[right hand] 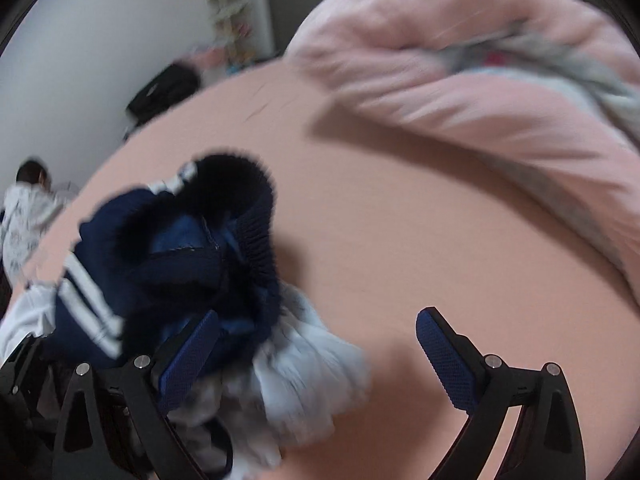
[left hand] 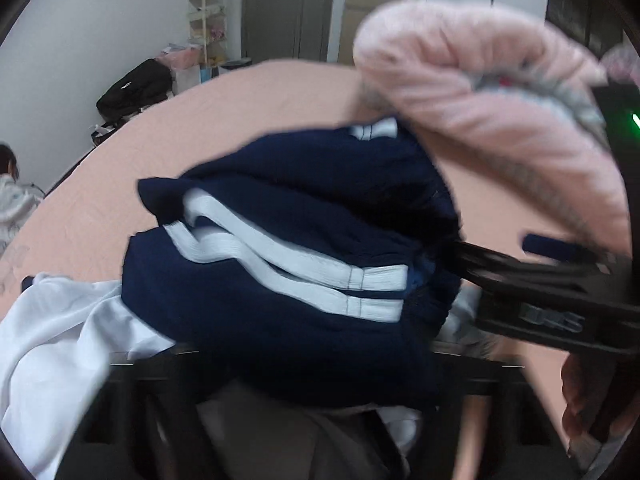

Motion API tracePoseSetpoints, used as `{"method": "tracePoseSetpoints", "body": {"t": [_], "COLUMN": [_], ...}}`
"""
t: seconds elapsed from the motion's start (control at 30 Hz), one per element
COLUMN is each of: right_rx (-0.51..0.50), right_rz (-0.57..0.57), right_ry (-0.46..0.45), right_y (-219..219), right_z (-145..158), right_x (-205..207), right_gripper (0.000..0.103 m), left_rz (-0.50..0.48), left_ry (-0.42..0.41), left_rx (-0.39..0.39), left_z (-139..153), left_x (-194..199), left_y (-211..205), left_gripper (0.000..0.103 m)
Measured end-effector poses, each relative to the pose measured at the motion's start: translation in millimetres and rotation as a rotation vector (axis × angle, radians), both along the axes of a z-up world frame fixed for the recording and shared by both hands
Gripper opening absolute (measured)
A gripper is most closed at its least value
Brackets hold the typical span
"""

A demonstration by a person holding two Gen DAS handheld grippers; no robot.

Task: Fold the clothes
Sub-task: 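Grasp the navy striped shorts with both tools and lift them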

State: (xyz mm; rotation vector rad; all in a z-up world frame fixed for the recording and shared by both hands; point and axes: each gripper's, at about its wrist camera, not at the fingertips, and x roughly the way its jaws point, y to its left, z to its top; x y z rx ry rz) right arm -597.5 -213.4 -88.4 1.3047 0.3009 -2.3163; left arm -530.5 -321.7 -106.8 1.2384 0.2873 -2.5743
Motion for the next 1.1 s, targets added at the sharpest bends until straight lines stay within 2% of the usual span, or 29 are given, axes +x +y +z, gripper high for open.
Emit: {"method": "tracePoseSetpoints", "body": {"t": [0.03,0.1,0.13,0.17,0.37,0.43,0.53,0.67,0.8,0.93,1.0,1.1], "right_rx": [0.010,0.031,0.028,0.023,-0.006,-0.015,-0.029,-0.028,-0.020,0.038,0.045,-0.033], "right_rz": [0.014,0.043,0.047,0.051,0.073,0.080,0.085,0.058,-0.035,-0.118,-0.172,-0.250], "right_ry": [-0.017,-0.052,-0.039,-0.023,0.073,0.105,0.142,0.165,0.145,0.071,-0.011,-0.200], "right_y": [-8.8,-26.5,-24.1,-20.5,1.2,8.4,46.0,126.6,212.1,289.9,323.6,373.6], "right_z": [-8.8,-26.4,-19.7,-11.4,38.1,54.6,87.5,112.7,103.9,57.8,27.4,-12.2], "right_x": [-11.8,-35.5,-27.3,-16.9,44.9,65.5,117.2,206.8,310.1,382.4,411.8,454.3], "right_gripper": [0.063,0.026,0.011,0.007,0.004,0.003,0.003,0.003,0.003,0.004,0.004,0.004], "left_rz": [-0.004,-0.015,-0.022,-0.029,-0.080,-0.110,-0.143,-0.221,-0.341,-0.446,-0.474,-0.497], "left_ry": [-0.022,-0.005,0.012,0.029,0.121,0.136,0.144,0.108,0.026,-0.108,-0.188,-0.233], "left_rx": [-0.005,-0.012,-0.010,-0.009,0.010,0.035,0.086,0.176,0.221,0.249,0.275,0.296], "left_z": [-4.8,-1.3,4.6,10.6,65.2,84.3,100.9,99.6,80.7,40.6,14.2,-0.7], "left_x": [-2.5,3.0,8.3,13.5,71.3,106.0,149.1,220.4,292.6,348.3,375.7,406.0], "left_y": [1.1,6.0,7.7,9.4,23.4,39.4,69.7,127.6,202.1,265.9,288.8,304.4], "left_gripper": [0.030,0.027,0.025,0.024,0.024,0.024,0.024,0.024,0.024,0.024,0.024,0.024]}}
